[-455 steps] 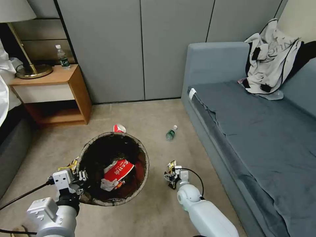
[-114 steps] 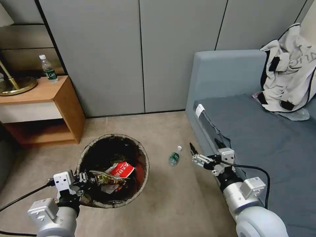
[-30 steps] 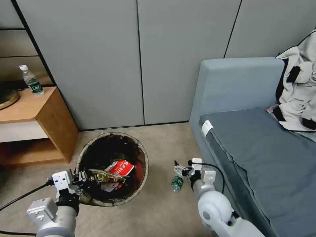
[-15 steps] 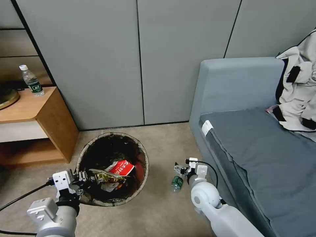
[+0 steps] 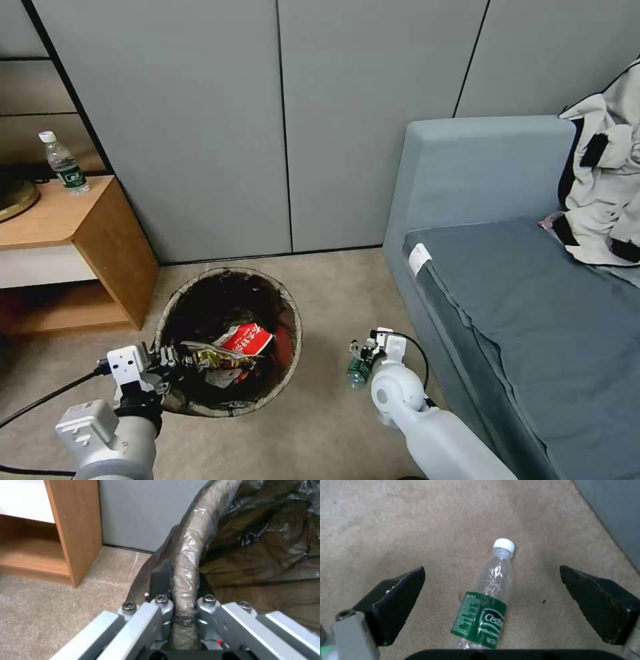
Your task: Pick up the trash bin, then pick up the garbage from the floor and place it into the trash bin.
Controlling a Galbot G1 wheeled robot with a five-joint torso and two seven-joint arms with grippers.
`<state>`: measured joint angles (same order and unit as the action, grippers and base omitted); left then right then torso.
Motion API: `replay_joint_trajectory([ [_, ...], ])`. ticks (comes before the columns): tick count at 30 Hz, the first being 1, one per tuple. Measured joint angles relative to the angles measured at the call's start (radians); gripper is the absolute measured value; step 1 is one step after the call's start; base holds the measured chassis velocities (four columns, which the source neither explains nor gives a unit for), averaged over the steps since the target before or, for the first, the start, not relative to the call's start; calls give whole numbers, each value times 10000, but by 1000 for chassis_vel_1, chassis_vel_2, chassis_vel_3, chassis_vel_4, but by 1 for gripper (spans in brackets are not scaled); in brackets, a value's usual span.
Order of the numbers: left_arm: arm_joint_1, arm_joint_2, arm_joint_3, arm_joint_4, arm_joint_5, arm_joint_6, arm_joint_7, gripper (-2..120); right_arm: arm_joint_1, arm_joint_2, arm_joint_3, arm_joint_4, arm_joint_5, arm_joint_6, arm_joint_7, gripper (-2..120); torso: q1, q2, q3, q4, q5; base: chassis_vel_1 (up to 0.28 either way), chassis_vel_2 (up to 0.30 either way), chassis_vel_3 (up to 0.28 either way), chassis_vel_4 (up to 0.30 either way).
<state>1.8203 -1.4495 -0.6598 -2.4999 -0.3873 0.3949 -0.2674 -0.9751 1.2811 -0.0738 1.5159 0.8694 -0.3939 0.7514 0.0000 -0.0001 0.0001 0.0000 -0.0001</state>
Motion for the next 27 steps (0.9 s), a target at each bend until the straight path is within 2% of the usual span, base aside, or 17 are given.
replay_joint_trajectory([
  [8, -26, 1, -36, 0, -9, 0, -1, 3, 476, 563, -12, -1260, -169, 9, -91, 100, 0, 0, 0, 0, 0, 0, 0, 0, 0],
  [27, -152, -28, -3, 0, -20, -13, -1, 3, 936, 1336, -13, -2849, -685, 80, -323, 100, 0, 0, 0, 0, 1, 0, 0, 0, 0],
])
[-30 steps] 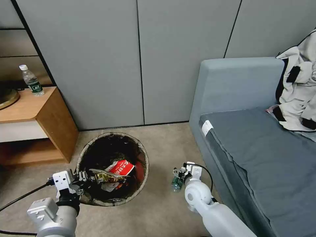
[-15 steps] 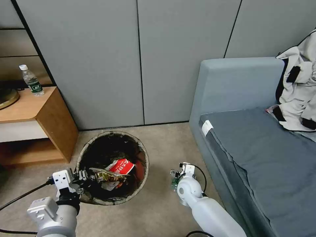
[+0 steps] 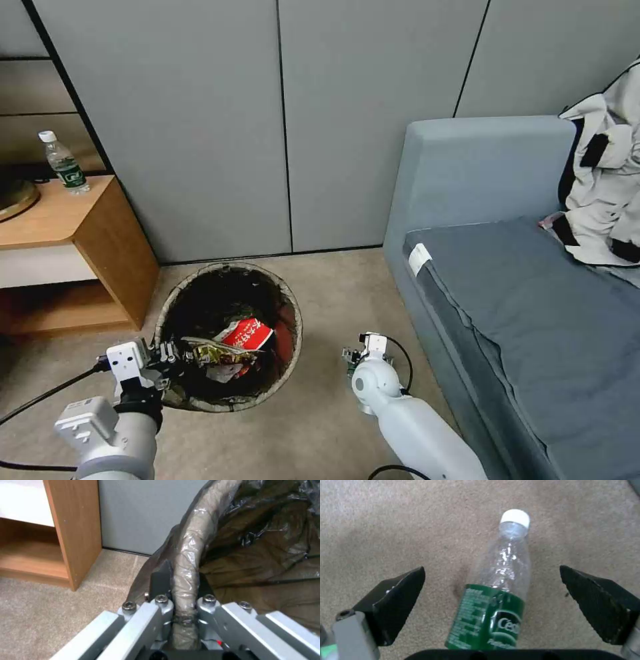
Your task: Pick up the trash bin, then pick up the garbage from the floor and place it into the trash bin.
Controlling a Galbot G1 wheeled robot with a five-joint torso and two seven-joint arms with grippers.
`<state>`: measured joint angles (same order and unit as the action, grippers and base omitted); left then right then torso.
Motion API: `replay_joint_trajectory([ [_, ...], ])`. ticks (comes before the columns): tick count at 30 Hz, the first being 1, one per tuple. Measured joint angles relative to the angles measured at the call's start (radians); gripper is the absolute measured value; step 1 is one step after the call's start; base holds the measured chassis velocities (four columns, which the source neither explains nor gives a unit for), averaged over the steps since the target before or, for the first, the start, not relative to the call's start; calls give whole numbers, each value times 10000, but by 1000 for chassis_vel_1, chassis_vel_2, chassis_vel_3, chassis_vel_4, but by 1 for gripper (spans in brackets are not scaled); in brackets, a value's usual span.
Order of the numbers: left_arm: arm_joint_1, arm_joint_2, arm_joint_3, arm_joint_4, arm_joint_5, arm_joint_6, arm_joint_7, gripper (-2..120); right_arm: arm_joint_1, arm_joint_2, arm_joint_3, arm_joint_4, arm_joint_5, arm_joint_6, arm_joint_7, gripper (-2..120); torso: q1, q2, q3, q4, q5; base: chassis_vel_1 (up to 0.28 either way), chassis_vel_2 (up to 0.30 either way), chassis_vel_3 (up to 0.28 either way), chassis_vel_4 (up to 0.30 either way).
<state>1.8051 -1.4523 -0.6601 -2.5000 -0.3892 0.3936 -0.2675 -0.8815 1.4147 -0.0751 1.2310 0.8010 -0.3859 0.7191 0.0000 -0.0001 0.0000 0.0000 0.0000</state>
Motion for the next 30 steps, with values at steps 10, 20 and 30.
replay_joint_trajectory([
  [10, -27, -31, 23, 0, -4, -3, 0, 3, 127, 396, 38, -718, -316, 147, -188, 100, 0, 0, 0, 0, -1, 0, 0, 0, 0],
  [20, -24, -40, 8, 0, -6, -4, -4, 3, 315, 656, 224, -1575, -523, 373, -384, 100, 0, 0, 0, -1, 0, 0, 0, 0, 0],
  [30, -25, -67, 42, 0, 3, -10, -5, 3, 421, 798, 373, -2219, -626, 604, -642, 100, 0, 0, 0, 0, 0, 0, 0, 0, 0],
])
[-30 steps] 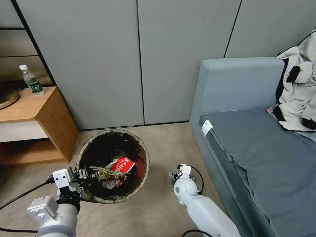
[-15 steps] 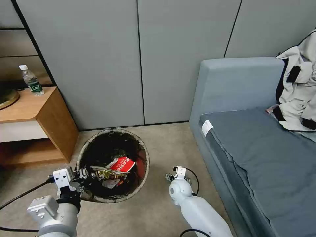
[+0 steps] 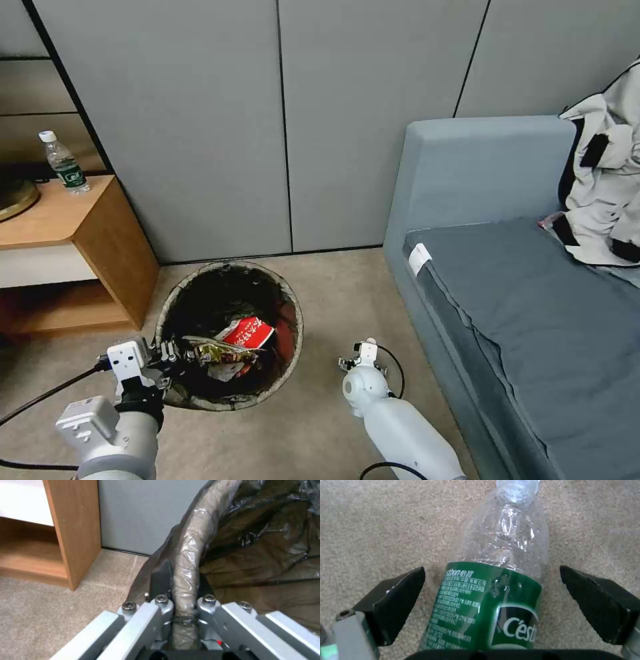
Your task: Pick up the trash bin, then pick up the garbage from the floor and place it into the trash bin.
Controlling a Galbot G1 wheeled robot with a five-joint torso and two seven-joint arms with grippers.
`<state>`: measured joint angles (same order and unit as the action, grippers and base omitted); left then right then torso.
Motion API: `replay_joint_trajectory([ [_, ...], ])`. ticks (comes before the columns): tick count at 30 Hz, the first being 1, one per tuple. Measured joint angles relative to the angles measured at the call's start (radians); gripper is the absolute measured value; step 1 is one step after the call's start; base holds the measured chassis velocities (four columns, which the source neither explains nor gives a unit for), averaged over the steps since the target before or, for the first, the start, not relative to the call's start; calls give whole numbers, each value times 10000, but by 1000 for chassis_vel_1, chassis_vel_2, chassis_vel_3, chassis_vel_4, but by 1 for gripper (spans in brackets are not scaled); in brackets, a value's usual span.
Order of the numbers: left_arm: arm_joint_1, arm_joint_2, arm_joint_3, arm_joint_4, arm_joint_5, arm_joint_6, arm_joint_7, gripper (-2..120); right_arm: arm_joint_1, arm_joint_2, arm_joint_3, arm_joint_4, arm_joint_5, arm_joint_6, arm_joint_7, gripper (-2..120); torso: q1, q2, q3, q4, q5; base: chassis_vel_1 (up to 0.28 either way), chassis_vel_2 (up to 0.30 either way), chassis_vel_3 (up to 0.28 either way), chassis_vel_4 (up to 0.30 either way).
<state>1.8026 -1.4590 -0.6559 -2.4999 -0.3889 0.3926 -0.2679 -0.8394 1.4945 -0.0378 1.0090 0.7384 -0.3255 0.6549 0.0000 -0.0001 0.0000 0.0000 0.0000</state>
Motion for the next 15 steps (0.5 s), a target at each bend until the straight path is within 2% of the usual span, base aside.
replay_joint_trajectory([
  [11, 22, -13, 8, 0, 10, -3, 1, 3, 11, 77, 76, -342, 14, 205, -238, 100, 0, 0, 0, 0, 0, 0, 0, 0, 0],
  [15, 37, -10, 4, 0, 11, -4, 1, 3, 12, 99, 129, -513, 4, 327, -325, 89, 0, 1, -1, 0, 0, 0, 0, 0, 0],
])
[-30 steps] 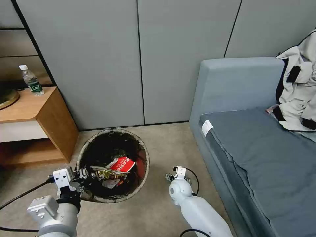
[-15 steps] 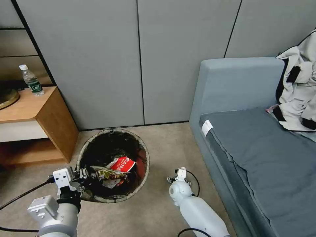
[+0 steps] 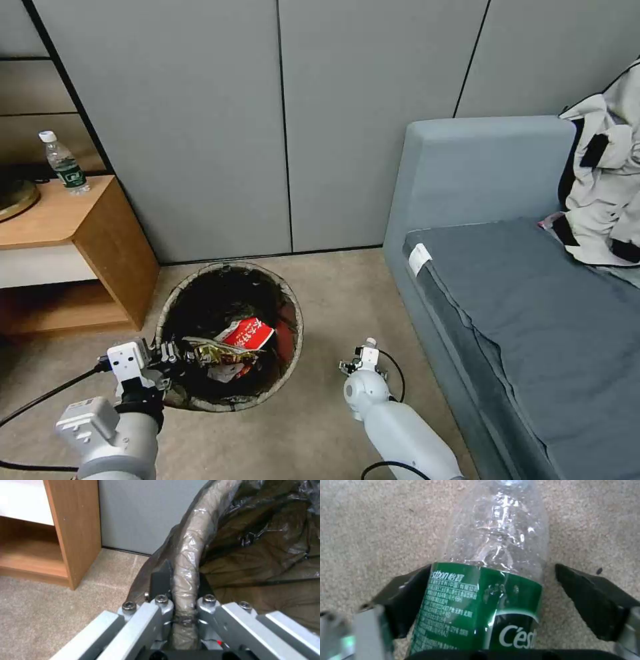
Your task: Pick up the trash bin, then pick up the garbage from the floor and place it into the trash bin.
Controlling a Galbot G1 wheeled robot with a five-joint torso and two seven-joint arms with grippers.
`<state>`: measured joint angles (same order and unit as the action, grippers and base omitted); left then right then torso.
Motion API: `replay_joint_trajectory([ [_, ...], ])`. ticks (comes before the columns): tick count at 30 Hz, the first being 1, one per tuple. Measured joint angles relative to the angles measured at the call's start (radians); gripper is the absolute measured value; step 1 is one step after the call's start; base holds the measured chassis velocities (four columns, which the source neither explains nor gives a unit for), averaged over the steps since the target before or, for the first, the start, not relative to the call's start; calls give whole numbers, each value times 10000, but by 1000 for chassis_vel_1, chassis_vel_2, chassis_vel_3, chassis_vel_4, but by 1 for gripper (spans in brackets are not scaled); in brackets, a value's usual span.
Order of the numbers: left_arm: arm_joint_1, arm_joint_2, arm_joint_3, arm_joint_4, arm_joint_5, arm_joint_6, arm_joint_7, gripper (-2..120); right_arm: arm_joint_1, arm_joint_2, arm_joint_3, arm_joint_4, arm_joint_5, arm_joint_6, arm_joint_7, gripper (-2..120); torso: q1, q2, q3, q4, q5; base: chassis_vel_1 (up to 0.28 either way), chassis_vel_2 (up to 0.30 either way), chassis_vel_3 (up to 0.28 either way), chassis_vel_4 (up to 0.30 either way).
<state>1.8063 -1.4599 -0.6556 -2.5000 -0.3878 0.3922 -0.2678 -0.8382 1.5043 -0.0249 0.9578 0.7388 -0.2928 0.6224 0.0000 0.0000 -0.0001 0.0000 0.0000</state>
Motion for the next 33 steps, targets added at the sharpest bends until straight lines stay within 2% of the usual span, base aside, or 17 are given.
replay_joint_trajectory([
  [2, 4, 5, -3, 0, 0, 0, 0, 3, -2, -2, 8, -38, -20, 54, -34, 80, 0, 0, -1, 0, 0, 0, 0, 0, 0],
  [3, 4, 5, -3, 0, 0, 0, 0, 3, -2, -2, 8, -38, -20, 54, -34, 80, 0, 0, -1, 0, 0, 0, 0, 0, 0],
  [7, -4, 18, 10, 0, 0, -7, 2, 3, -32, -42, 8, 76, -30, 69, -7, 62, 0, 0, -1, -1, -2, 0, 0, 0, 0],
  [8, -4, 18, 10, 0, 0, -7, 2, 3, -32, -42, 8, 76, -30, 69, -7, 62, 0, 0, -1, -1, -2, 0, 0, 0, 0],
  [12, -23, 31, 7, 0, 0, -19, 4, 3, -58, -83, -46, 198, -43, 67, 16, 43, 0, 0, 0, 0, 0, 0, 0, 0, 0],
  [18, -31, 34, -7, 0, -5, -26, 4, 3, -210, -308, -197, 704, -114, 18, 140, 32, 0, -1, 2, 1, 3, 0, 0, 0, 0],
  [21, -32, 49, -24, 0, -14, -28, 4, 3, -389, -761, -384, 1601, -431, -9, 108, 25, 0, -1, 1, 0, 3, 0, 0, 0, 0],
  [23, -32, 75, -33, 0, -22, -28, 3, 3, -486, -1246, -522, 2399, -720, -38, -35, 24, 0, -1, 2, 0, 5, 0, 0, 0, 0],
  [24, -32, 75, -33, 0, -22, -28, 3, 3, -486, -1246, -522, 2399, -720, -38, -35, 24, 0, -1, 2, 0, 5, 0, 0, 0, 0],
  [28, -39, 111, -36, 0, -45, -28, -15, 3, -641, -2702, -692, 4614, -836, -439, -619, 24, 0, -1, 2, -2, 1, 0, 0, 0, 0],
  [29, -39, 111, -36, 0, -45, -28, -15, 3, -641, -2702, -692, 4614, -836, -439, -619, 24, 0, -1, 2, -2, 1, 0, 0, 0, 0],
  [33, -44, 136, -33, 0, -51, -28, -93, 3, -715, -4041, -708, 7020, -375, -705, -1105, 24, 0, -1, 1, 0, 1, 0, 0, 0, 0],
])
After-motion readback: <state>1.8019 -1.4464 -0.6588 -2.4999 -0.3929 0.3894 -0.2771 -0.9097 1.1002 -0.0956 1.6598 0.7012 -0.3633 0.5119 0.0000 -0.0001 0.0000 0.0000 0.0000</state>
